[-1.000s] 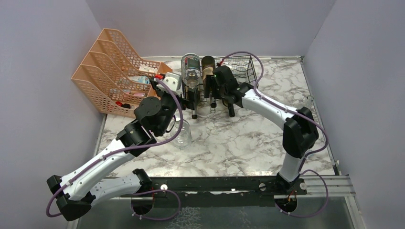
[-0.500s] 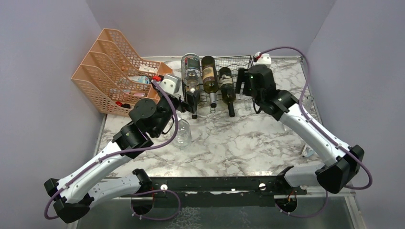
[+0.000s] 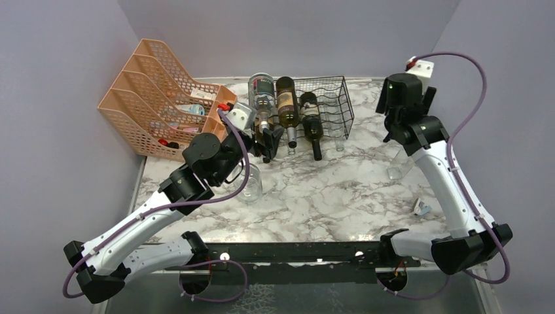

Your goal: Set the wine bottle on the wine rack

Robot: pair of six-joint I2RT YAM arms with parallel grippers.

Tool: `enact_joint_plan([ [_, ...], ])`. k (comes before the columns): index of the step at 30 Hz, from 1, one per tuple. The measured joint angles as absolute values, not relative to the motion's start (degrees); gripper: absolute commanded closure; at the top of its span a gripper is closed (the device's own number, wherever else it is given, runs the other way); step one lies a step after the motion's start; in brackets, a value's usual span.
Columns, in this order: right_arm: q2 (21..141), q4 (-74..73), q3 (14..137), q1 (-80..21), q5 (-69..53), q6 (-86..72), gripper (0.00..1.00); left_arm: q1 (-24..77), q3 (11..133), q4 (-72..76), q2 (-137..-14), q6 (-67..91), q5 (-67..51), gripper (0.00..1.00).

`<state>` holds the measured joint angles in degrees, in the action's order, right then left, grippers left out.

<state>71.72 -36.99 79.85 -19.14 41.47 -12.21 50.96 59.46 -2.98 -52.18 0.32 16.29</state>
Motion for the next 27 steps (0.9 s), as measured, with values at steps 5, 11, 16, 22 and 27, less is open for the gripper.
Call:
enact_joint_plan([
  [5, 68.9, -34.3, 81.5, -14.7, 47.1, -10.0, 0.21, 51.0, 59.6, -1.2, -52.2, 2.0, 11.7, 0.01],
  [11, 68.3, -32.6, 81.1, -7.7, 48.1, -11.4, 0.21, 51.0, 59.7, 0.4, -52.2, 3.5, 7.4, 0.01],
  [16, 67.8, -32.4, 76.1, -3.2, 46.9, -15.3, 0.21, 51.0, 59.8, 0.4, -52.7, 4.3, 5.7, 0.01],
  [22, 66.9, -32.8, 68.3, -0.3, 41.8, -20.8, 0.30, 51.0, 60.1, 0.3, -53.1, 4.8, 5.2, 0.01],
  [27, 64.9, -32.3, 63.7, -0.1, 39.7, -24.0, 0.47, 51.0, 60.5, 0.2, -53.7, 4.9, 4.9, 0.01],
])
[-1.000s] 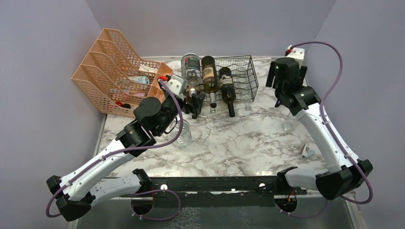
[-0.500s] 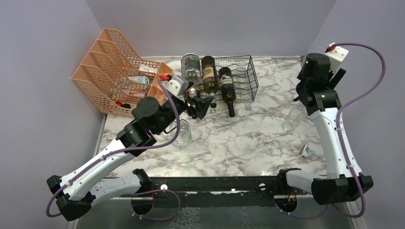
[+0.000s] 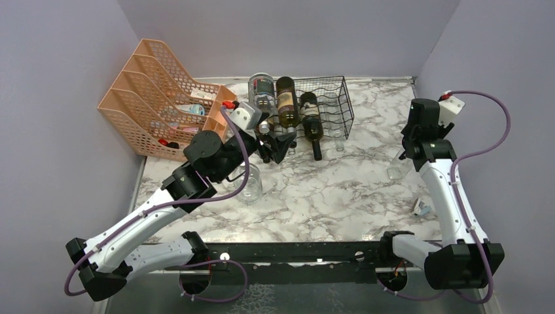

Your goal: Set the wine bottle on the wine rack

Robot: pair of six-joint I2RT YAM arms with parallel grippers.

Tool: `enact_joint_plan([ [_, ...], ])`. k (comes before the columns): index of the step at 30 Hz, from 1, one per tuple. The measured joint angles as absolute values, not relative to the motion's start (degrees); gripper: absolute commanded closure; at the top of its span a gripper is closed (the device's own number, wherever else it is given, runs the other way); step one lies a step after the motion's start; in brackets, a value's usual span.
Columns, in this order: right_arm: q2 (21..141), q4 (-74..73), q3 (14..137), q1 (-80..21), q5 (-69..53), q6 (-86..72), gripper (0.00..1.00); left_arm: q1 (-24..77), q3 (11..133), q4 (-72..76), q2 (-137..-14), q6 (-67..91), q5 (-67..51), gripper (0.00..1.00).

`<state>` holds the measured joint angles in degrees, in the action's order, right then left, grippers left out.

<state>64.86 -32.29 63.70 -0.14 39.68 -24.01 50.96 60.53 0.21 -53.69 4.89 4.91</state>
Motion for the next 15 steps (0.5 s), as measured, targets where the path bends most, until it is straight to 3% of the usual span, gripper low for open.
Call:
enact_joint_plan([
  [5, 63.0, -32.1, 60.8, -0.1, 39.2, -24.9, 0.59, 51.0, 61.1, 0.2, -54.7, 4.9, 4.9, 0.01],
  [11, 62.5, -31.0, 59.6, -0.1, 39.4, -24.1, 0.91, 51.0, 61.3, 0.3, -56.8, 4.9, 4.2, 0.01],
  [15, 62.5, -30.9, 59.6, -0.1, 38.6, -22.6, 0.99, 51.0, 61.3, 0.4, -58.1, 4.9, 3.6, 0.01],
])
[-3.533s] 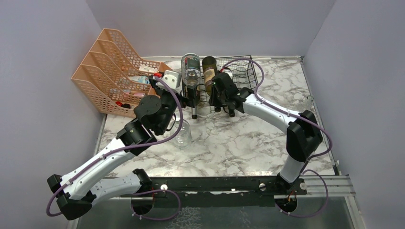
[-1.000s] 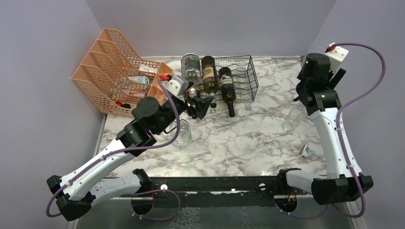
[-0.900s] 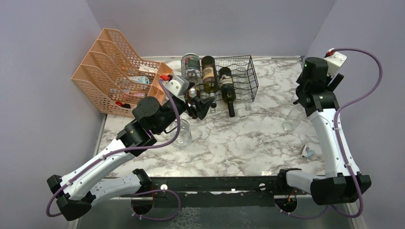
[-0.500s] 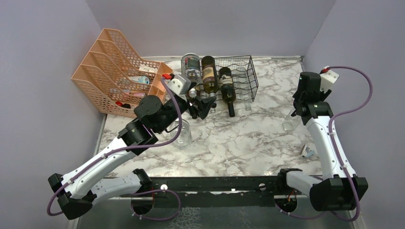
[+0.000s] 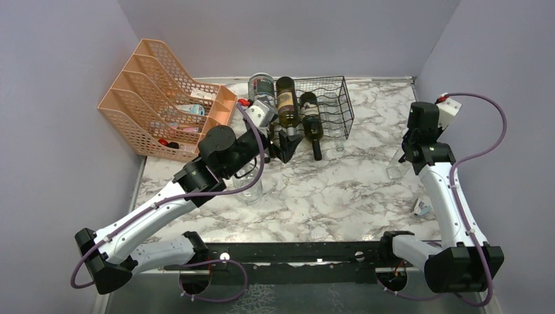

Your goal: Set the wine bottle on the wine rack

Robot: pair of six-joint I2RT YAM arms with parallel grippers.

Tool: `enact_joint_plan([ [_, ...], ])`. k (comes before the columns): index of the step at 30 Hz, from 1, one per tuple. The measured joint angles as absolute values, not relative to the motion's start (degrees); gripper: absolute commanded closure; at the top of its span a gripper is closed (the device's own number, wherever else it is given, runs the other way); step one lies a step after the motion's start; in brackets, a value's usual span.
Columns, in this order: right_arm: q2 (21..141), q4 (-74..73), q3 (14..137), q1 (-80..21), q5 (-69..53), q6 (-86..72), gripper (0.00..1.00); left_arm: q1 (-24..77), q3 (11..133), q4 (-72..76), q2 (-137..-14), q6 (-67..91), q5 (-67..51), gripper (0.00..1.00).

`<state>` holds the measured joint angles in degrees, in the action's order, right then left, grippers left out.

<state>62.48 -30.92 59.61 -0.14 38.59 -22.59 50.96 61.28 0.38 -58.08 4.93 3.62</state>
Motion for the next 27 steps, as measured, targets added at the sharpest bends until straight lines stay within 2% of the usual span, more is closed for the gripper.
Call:
enact_joint_plan([
  [6, 62.5, -33.2, 62.3, -0.1, 31.9, -20.2, 0.99, 51.0, 61.3, 2.3, -59.6, 5.1, 1.8, 0.01],
  [14, 60.3, -37.4, 68.3, -0.1, 16.1, -17.7, 0.99, 51.0, 59.4, 9.4, -64.3, 5.6, -3.3, 0.01],
  [27, 52.8, -39.6, 67.1, 0.0, -18.1, -13.6, 0.99, 51.0, 52.1, 21.0, -74.3, 4.1, -15.0, 0.01],
])
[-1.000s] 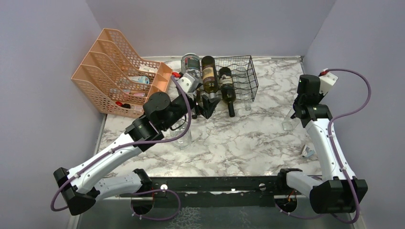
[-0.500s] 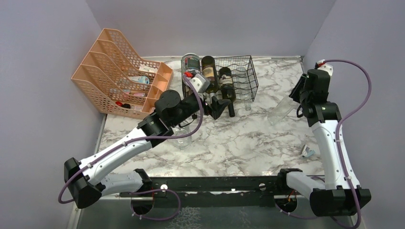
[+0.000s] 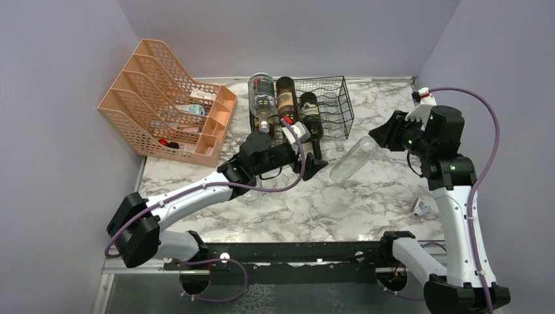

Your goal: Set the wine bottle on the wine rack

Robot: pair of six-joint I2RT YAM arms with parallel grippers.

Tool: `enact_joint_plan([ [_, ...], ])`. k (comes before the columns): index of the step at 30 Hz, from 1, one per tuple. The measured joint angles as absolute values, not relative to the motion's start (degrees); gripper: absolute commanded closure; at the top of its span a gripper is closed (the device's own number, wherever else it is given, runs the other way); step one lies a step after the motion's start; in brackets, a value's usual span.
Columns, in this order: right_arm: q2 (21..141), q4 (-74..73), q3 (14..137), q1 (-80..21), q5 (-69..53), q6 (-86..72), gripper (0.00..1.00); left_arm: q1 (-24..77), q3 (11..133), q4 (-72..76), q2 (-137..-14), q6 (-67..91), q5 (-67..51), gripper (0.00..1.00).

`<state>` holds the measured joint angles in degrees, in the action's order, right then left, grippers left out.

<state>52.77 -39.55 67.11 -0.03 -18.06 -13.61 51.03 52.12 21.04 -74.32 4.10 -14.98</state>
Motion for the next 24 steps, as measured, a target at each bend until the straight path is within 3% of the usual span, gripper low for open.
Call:
enact_joint_plan([
  [15, 53.6, -34.6, 66.3, -0.1, -39.6, -13.5, 0.99, 51.1, 49.7, 28.3, -81.8, 2.2, -24.3, 0.01],
  [24, 53.6, -31.7, 65.9, -1.0, -45.8, -13.5, 0.99, 51.1, 49.3, 29.7, -84.5, 1.6, -25.4, 0.17],
])
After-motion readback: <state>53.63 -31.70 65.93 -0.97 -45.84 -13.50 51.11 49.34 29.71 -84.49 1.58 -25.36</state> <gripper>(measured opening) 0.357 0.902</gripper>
